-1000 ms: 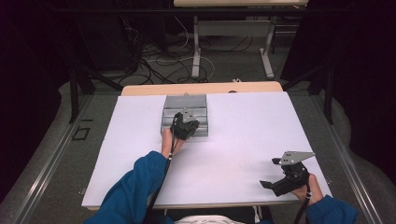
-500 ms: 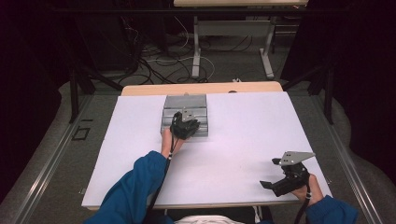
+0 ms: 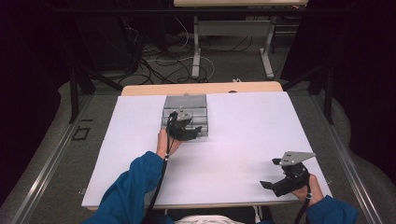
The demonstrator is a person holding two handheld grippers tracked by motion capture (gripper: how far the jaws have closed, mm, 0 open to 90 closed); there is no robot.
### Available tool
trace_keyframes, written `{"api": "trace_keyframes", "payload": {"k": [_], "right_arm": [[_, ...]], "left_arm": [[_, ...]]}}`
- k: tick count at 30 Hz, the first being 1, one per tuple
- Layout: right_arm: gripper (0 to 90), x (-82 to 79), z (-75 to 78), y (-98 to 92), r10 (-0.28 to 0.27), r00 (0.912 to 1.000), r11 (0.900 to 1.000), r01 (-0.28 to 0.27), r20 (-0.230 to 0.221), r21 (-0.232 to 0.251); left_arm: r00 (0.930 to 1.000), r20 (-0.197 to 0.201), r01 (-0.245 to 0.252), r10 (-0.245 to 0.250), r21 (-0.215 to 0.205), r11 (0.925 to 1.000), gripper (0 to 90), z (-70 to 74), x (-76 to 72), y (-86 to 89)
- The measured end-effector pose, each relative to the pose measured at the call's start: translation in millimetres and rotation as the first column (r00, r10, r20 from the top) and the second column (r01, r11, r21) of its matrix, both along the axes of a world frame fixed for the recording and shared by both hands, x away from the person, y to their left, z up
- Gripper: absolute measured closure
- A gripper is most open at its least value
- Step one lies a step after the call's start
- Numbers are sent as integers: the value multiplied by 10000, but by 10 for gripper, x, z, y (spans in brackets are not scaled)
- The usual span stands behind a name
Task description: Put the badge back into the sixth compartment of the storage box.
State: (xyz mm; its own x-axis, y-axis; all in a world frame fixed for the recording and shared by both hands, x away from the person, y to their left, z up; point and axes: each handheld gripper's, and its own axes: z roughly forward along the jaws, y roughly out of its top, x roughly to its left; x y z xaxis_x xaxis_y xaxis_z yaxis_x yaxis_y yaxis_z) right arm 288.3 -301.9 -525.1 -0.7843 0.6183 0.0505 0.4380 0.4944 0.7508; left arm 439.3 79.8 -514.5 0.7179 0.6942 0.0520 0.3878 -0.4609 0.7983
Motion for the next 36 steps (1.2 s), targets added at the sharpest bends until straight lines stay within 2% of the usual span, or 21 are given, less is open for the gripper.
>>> {"api": "trace_keyframes", "payload": {"k": [2, 3, 4, 11, 13, 18, 22, 27, 36], "right_arm": [[6, 1, 5, -4, 5, 10000, 10000, -5, -19, -65], [6, 0, -3, 0, -55, 10000, 10000, 55, 19, 52], [7, 1, -4, -1, -83, 10000, 10000, 83, 49, 39], [7, -3, -1, -1, -50, 10000, 10000, 50, -3, 21], [6, -1, -1, -1, -36, 10000, 10000, 36, 27, 1], [7, -4, 1, 2, -42, 10000, 10000, 42, 11, 11], [7, -5, 2, 1, -30, 10000, 10000, 30, 9, 10], [7, -4, 6, -3, 7, 10000, 10000, -8, -53, -52], [7, -2, 0, -3, 64, 10000, 10000, -64, 9, -26]], "left_arm": [[9999, 144, 1, -1, 16, 10000, 305, 36, -54, 4], [9999, 70, 90, -92, 193, 9998, 281, 68, -78, 20], [9998, 219, 13, -17, 146, 9999, 262, 78, -100, 18], [9997, 159, 157, -167, 597, 9981, 152, 156, -304, 43], [9997, 10, 260, -262, 799, 9965, 122, 183, -375, 63], [9995, -179, 286, -273, 751, 9968, 43, 221, -549, 96], [9991, -77, 424, -419, 1037, 9937, 17, 244, -675, 125], [9990, -36, 447, -446, 1135, 9925, 6, 258, -805, 173], [9990, -199, 409, -390, 1078, 9933, 4, 221, -1027, 289]]}}
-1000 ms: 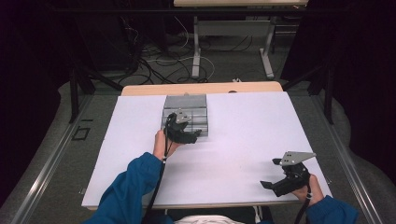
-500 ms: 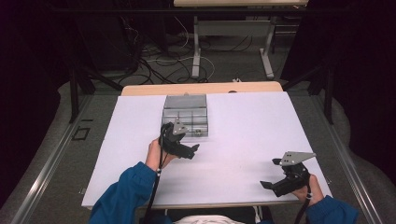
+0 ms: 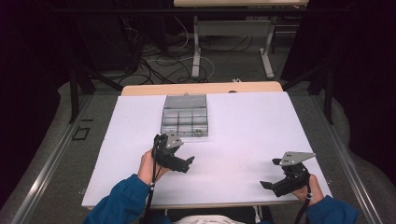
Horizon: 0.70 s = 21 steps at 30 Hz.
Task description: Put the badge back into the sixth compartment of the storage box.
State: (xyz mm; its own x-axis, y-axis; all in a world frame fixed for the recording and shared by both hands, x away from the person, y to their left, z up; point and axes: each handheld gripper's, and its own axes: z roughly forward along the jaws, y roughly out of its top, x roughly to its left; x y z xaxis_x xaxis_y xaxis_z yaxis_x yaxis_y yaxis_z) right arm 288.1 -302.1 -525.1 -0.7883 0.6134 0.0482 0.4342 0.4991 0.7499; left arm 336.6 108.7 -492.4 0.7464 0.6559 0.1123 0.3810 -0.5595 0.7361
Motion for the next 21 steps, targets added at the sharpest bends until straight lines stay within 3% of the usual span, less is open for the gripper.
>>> {"api": "trace_keyframes", "payload": {"k": [15, 21], "right_arm": [[8, 0, -5, 6, -20, 10000, 10000, 20, 29, -15], [7, 1, -3, 5, 20, 10000, 10000, -21, -48, -54]], "left_arm": [[9996, -61, -266, 267, 86, 9996, 4, -84, -289, 223], [9998, -110, -171, 175, 393, 9991, 1, -146, -379, 266]]}}
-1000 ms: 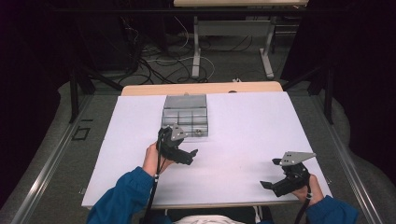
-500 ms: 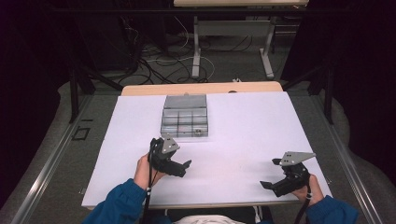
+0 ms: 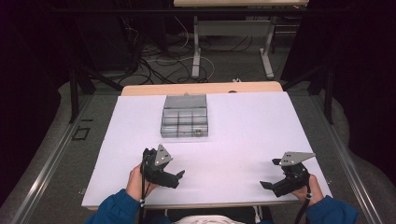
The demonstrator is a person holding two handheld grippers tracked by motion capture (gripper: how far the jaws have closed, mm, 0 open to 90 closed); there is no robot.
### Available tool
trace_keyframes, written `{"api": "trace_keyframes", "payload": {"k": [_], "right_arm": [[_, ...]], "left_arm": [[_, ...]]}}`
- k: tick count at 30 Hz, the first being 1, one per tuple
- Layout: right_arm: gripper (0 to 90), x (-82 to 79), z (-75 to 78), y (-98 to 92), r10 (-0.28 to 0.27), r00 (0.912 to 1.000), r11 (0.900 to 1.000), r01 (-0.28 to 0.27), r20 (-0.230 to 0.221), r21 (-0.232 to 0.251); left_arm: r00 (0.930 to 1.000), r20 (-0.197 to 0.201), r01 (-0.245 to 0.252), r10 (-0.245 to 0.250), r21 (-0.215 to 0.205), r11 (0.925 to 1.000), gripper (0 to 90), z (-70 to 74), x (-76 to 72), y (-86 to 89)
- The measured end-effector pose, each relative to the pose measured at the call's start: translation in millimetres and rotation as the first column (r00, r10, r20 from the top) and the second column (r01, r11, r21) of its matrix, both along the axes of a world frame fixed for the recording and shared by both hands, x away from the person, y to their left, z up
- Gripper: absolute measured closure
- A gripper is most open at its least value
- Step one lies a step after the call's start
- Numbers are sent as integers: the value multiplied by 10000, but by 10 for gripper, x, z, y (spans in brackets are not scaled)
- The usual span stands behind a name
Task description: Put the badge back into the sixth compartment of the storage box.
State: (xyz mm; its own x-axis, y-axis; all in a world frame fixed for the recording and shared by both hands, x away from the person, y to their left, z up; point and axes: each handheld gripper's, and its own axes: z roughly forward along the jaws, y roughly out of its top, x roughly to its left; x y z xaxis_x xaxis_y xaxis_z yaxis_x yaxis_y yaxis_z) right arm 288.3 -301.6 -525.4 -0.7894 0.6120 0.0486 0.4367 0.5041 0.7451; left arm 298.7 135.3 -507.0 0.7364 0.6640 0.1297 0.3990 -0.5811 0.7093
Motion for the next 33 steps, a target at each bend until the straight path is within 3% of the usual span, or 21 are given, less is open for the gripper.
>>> {"api": "trace_keyframes", "payload": {"k": [5, 14, 24, 25, 30, 33], "right_arm": [[7, 1, -3, 1, -4, 10000, 10000, 4, 17, -5], [7, 0, -5, 5, -12, 10000, 10000, 12, 3, -35], [6, 4, -6, 3, 20, 10000, 10000, -20, 42, -66], [6, 6, -7, 3, 31, 10000, 10000, -31, 54, -72], [5, 11, -11, 7, 75, 10000, 10000, -74, 47, -50], [0, 5, -8, 4, 45, 10000, 10000, -45, 43, -56]], "left_arm": [[9998, -128, -127, 126, -100, 9999, 1, -37, -68, 56], [9994, 142, -317, 318, -76, 9995, 1, -83, -154, 145], [9985, 174, -520, 522, -144, 9985, 1, -148, -252, 214], [9984, 42, -560, 561, -213, 9982, 1, -153, -267, 219], [9987, 147, -487, 490, -209, 9986, 1, -165, -275, 230], [9994, -71, -339, 338, -144, 9993, 1, -164, -275, 217]]}}
